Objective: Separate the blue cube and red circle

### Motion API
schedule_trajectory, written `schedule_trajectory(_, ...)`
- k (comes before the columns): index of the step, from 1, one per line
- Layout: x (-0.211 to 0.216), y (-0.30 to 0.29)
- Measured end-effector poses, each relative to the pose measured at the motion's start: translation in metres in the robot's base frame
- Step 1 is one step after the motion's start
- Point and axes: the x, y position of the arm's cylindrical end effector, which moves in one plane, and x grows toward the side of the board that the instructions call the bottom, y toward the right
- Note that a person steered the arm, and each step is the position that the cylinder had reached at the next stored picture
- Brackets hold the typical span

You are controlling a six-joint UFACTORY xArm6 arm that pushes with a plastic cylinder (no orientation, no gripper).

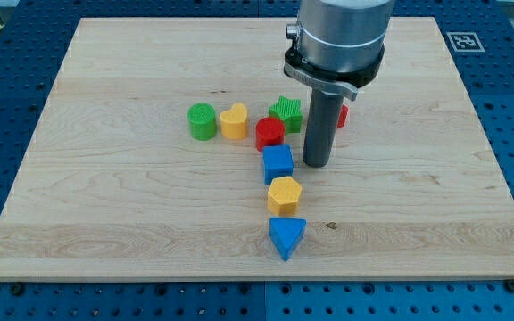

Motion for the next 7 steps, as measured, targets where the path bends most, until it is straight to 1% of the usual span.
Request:
schedule_trajectory(1,0.015,-0.004)
schedule_trajectory(2,0.013,-0.019)
schedule_trajectory(3,-0.006,-0.021)
schedule_trajectory(5,-0.01,-0.041)
schedule_trajectory(6,-0.011,-0.063)
schedule_trajectory(7,-0.024,-0.069)
